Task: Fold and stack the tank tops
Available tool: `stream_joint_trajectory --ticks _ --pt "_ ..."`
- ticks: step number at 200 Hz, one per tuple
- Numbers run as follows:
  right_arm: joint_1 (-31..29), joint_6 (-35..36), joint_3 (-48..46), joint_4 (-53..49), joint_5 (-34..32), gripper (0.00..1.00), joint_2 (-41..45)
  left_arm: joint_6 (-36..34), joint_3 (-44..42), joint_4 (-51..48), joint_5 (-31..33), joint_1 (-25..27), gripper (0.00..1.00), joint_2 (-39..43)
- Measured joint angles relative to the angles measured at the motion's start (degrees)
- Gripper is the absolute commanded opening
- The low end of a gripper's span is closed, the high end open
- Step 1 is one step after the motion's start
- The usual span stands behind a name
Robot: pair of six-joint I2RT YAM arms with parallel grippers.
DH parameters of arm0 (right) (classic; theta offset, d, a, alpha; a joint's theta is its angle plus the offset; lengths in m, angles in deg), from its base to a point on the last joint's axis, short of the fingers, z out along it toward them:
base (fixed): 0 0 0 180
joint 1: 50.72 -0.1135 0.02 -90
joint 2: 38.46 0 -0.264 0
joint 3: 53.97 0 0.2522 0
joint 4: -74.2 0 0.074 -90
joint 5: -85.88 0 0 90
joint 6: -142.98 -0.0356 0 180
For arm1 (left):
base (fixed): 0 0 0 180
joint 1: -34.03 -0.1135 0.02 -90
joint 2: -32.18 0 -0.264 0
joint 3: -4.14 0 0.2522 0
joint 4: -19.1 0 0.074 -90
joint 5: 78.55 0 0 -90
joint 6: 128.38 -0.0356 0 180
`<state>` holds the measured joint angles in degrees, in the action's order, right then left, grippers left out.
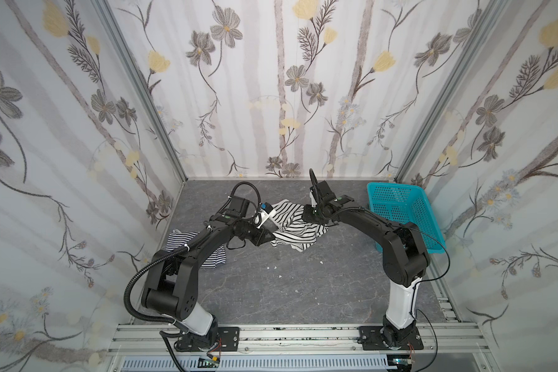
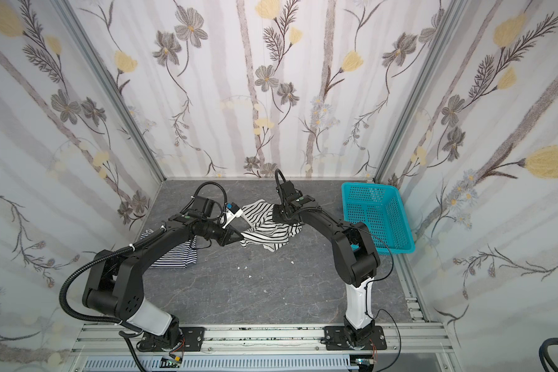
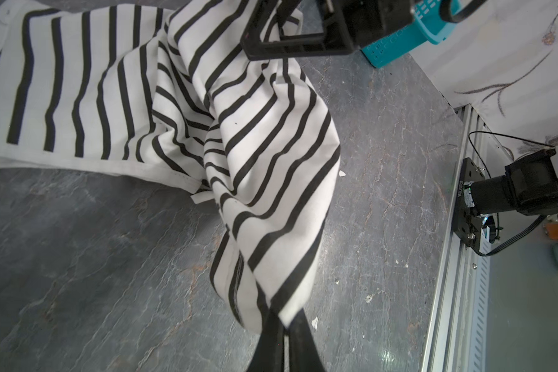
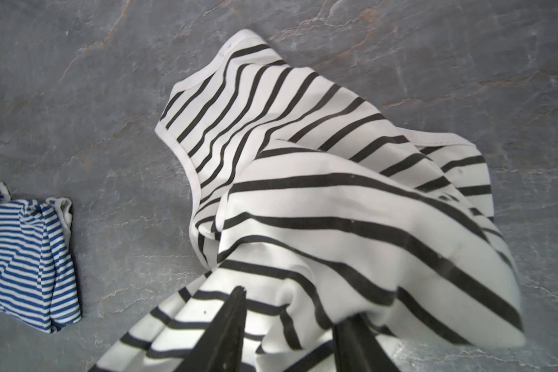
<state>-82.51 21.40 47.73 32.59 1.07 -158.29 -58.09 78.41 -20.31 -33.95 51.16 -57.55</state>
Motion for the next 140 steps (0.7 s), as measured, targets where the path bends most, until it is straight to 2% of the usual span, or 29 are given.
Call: stream_joint_trajectory --ticks 34,61,97,140 --pt "-2.3 -0.9 -7.6 0.9 -4.5 0.51 8.2 -0.3 -1.0 -2.2 -1.9 -0.7 0.00 3.0" --pt "-3.2 -2.4 -15.7 3.2 -5.7 0.51 13.2 -0.2 -1.0 -2.9 -2.3 -0.9 0.00 4.9" --pt "-3.6 -4.2 -22.8 5.9 -4.9 0.51 12.7 0.3 0.9 -3.7 -2.8 -1.1 0.00 6.2" --pt "-8.6 -4.4 -24.9 10.8 -0.2 0.52 10.7 2.6 7.0 -3.7 -2.3 -1.1 0.00 4.0"
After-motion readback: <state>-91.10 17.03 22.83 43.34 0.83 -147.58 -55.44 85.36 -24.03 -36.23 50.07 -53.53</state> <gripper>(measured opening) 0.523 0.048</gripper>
